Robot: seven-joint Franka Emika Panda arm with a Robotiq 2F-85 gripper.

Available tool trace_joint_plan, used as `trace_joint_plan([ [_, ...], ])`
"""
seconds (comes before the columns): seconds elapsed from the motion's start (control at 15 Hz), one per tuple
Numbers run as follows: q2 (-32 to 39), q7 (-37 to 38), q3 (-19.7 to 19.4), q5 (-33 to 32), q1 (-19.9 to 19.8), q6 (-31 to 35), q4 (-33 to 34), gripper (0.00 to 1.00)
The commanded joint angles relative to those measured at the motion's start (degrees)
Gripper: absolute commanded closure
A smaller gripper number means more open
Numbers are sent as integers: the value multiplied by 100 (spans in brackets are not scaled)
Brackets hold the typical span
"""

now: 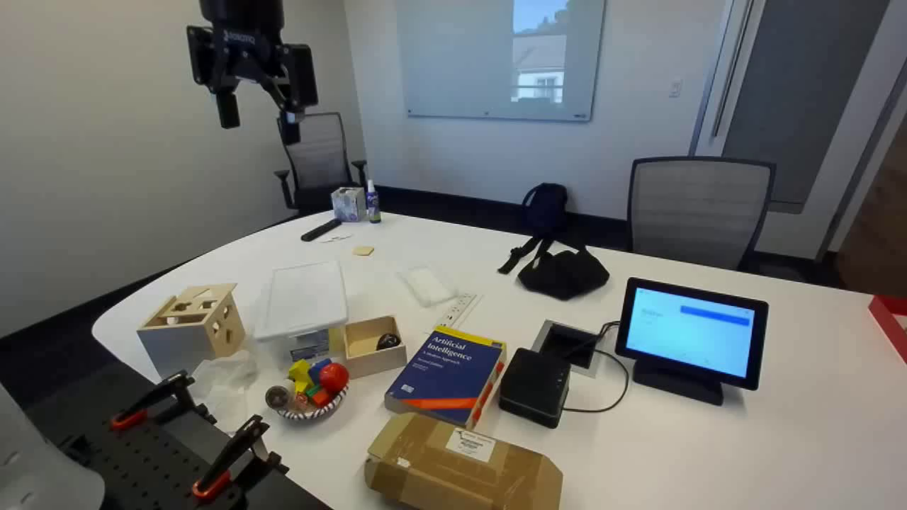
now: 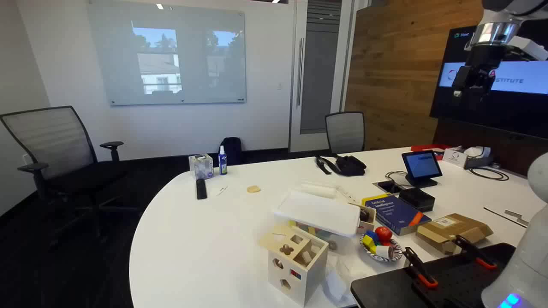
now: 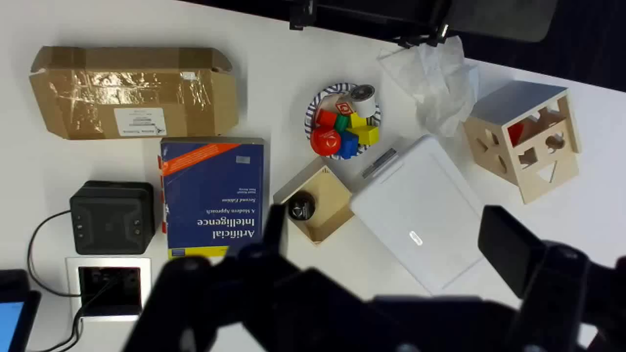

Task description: Slide the lid on the wooden toy box forwards.

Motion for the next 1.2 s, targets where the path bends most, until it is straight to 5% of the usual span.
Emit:
trace_joint_plan([
  [0.0,26,-50,76,50,-101,-13,14,0],
  [0.4,368,502,625,646,169,569,27,0],
  [1.13,2256,2375,2840,878,1158,1312,779,0],
])
